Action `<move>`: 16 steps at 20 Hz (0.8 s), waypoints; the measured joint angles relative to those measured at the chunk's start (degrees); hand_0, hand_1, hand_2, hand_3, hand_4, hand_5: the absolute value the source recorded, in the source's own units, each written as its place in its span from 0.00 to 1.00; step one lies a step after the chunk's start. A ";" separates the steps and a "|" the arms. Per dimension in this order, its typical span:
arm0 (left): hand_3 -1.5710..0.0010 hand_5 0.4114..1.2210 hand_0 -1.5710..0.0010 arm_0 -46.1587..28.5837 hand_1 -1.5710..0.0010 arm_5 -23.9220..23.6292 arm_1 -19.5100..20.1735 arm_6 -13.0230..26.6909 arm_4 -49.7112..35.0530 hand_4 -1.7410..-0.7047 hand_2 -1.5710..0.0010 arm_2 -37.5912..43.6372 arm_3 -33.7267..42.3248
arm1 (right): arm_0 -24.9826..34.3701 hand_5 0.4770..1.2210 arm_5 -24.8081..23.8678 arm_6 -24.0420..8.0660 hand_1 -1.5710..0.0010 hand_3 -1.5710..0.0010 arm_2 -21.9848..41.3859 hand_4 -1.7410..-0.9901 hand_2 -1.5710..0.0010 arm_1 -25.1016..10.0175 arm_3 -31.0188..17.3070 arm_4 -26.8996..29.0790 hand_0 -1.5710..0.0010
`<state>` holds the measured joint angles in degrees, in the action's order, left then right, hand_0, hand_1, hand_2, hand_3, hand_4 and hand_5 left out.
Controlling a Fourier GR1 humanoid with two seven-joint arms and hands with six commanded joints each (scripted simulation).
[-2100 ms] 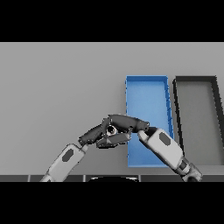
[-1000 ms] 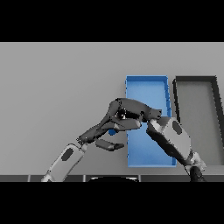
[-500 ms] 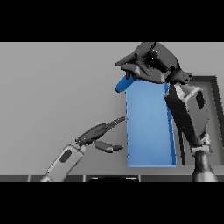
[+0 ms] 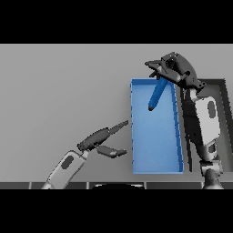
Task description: Pick up the blue pipe and place it into the blue bin.
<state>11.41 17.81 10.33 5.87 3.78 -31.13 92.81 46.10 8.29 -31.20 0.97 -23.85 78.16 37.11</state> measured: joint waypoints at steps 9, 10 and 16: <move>1.00 0.06 1.00 0.05 1.00 -0.46 -0.32 -1.32 0.32 0.83 1.00 0.04 -0.20 | -10.18 0.86 1.61 -3.74 0.00 0.00 2.55 0.20 0.00 1.36 -1.95 -6.29 0.00; 1.00 0.06 1.00 0.13 1.00 -0.43 -0.32 -1.31 0.11 0.83 1.00 0.22 -0.21 | -12.29 0.85 1.27 -3.75 0.00 0.15 4.72 0.19 0.00 0.63 -3.71 -6.31 0.00; 1.00 0.05 1.00 0.39 1.00 -0.54 -0.37 -0.29 0.31 0.82 1.00 -0.02 -0.15 | -14.42 0.89 -8.96 1.85 0.70 0.77 14.14 0.61 0.71 -3.41 -5.76 2.41 0.66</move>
<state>11.79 17.27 9.97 5.58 4.09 -31.15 92.66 31.68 -0.67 -29.35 15.12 -27.26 72.40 39.52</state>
